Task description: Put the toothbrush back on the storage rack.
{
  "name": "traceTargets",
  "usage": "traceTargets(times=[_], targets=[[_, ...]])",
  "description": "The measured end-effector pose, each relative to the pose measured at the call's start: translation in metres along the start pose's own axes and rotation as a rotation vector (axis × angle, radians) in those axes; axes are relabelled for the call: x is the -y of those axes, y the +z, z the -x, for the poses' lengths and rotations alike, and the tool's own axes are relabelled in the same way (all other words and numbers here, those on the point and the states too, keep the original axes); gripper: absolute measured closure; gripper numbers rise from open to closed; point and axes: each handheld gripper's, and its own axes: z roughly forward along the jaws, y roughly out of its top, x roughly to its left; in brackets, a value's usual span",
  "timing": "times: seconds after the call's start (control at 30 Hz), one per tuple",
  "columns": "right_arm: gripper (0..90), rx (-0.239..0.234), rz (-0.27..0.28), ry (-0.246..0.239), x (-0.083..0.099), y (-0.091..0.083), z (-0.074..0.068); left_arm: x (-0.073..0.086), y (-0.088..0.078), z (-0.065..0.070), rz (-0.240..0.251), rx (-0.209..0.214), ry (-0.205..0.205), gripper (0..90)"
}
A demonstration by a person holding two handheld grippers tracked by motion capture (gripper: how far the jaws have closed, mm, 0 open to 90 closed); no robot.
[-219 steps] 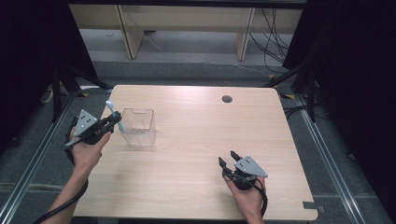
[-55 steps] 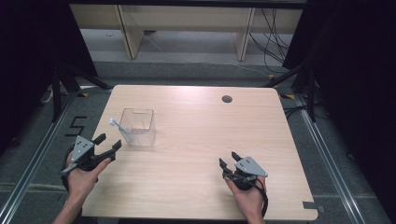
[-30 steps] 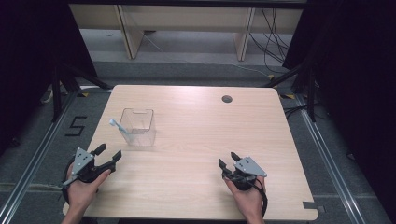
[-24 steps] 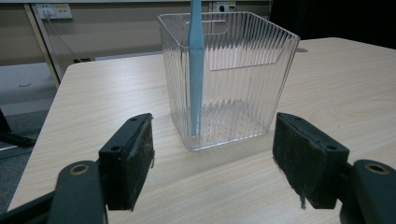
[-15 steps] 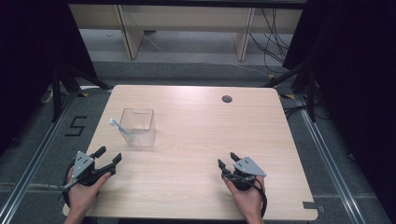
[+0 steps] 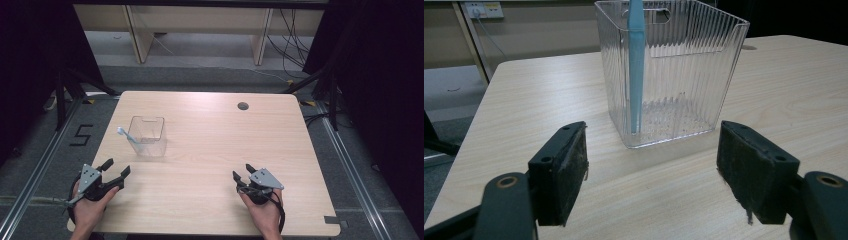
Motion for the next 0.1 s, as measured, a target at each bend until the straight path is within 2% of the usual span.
traceTargets(times=[0.1], targets=[[45.4,-0.001,-0.001,0.011,-0.0001,0.0004,-0.0007,0.0,-0.0001,-0.0001,0.001,0.001,-0.003,27.7]])
